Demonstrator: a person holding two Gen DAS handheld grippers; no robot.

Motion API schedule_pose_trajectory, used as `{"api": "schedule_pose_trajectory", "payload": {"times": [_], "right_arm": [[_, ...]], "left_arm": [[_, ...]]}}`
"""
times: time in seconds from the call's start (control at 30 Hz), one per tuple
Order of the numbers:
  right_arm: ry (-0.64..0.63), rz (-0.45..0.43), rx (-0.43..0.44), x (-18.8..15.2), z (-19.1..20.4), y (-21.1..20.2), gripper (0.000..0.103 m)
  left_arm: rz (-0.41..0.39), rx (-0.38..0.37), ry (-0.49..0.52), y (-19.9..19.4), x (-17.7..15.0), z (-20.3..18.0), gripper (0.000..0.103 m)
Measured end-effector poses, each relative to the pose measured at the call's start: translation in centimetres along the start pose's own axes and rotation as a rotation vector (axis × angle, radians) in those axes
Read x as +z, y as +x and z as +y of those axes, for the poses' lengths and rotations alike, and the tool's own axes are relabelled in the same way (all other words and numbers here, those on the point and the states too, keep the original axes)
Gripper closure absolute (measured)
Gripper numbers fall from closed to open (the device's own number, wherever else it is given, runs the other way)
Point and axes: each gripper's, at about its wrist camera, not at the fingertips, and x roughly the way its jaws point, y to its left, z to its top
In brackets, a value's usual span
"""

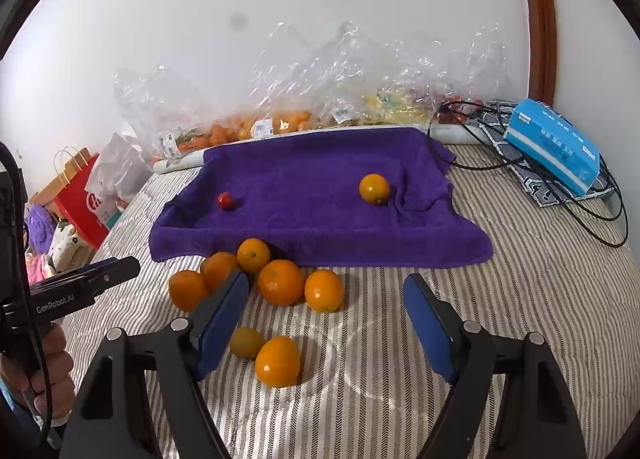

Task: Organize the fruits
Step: 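Withdraw both open tools back from the purple towel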

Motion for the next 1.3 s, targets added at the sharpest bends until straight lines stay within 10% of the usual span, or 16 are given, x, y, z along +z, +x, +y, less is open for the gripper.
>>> {"api": "schedule_pose_trajectory", "payload": {"times": [1.3], "right_arm": [[-0.030,0.060,0.018,-0.9,0.3,0.7,0.027]], "left_arm": [[0.040,0.025,0.005,0.7,-0.2,1.0,0.049]]}}
